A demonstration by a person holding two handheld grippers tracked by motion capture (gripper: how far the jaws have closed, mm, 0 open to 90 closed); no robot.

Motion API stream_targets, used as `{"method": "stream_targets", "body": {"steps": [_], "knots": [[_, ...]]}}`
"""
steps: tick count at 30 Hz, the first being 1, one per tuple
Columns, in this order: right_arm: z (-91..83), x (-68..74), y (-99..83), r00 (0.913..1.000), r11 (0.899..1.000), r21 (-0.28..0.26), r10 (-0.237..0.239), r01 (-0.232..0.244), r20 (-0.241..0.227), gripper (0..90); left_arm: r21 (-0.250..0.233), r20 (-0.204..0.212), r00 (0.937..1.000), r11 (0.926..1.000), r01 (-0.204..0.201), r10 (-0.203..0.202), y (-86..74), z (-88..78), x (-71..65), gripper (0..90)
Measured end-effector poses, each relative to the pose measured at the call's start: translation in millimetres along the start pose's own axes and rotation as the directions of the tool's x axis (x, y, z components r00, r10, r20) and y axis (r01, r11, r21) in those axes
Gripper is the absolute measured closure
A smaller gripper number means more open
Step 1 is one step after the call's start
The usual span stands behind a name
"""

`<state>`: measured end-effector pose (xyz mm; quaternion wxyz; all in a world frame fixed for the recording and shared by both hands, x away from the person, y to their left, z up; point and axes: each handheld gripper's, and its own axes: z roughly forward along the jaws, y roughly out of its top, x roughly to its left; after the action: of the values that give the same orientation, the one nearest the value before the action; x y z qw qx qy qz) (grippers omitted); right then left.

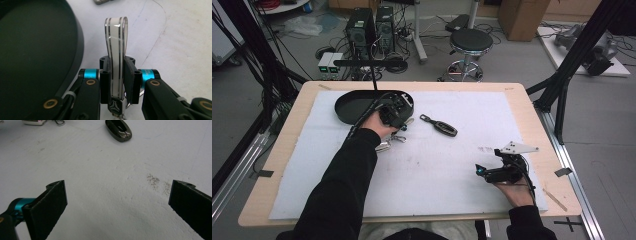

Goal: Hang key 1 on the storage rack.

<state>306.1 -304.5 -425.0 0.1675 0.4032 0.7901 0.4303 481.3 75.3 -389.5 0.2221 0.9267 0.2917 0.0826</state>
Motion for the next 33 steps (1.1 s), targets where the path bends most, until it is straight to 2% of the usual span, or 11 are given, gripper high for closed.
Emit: {"method": "stream_targets", "body": {"steps": [7, 10, 16, 19, 23, 28, 33], "knots": [[-0.3, -1.0, -0.8, 1.0000, 1.000, -0.003, 0.000, 0.000, 0.006, 1.0, -0.092, 0.008, 0.9998, 0.9956, 0.017, -0.016, -3.4, -31.3, 5.3, 77.5], [-0.2, -1.0, -1.1, 1.0000, 1.000, 0.001, -0.001, 0.001, 0.008, 1.0, -0.123, 0.045, 0.9980, 0.9912, 0.049, -0.044, -6.5, -45.1, 10.8, 77.5], [0.9, -0.8, -1.6, 0.9998, 1.000, 0.009, -0.007, 0.007, 0.020, 1.0, -0.155, 0.023, 0.9982, 0.9863, 0.058, -0.055, -12.6, -66.9, 18.0, 77.8], [1.0, -1.0, -1.5, 0.9997, 1.000, 0.006, -0.009, 0.009, 0.021, 1.0, -0.173, 0.012, 0.9989, 0.9838, 0.046, -0.044, -11.9, -79.2, 17.8, 77.8], [1.7, -0.7, -1.8, 0.9997, 1.000, 0.012, -0.011, 0.011, 0.020, 1.0, -0.176, -0.036, 0.9985, 0.9838, 0.034, -0.041, -9.2, -95.7, 21.0, 77.6], [1.2, -0.6, -2.0, 0.9997, 1.000, 0.012, -0.007, 0.006, 0.022, 1.0, -0.212, -0.055, 0.9969, 0.9762, 0.044, -0.057, -9.1, -115.7, 30.5, 77.6], [1.9, -0.5, -2.4, 0.9996, 1.000, 0.017, -0.014, 0.013, 0.025, 1.0, -0.281, -0.048, 0.9954, 0.9575, 0.067, -0.083, -9.8, -130.2, 36.7, 77.7]]}}
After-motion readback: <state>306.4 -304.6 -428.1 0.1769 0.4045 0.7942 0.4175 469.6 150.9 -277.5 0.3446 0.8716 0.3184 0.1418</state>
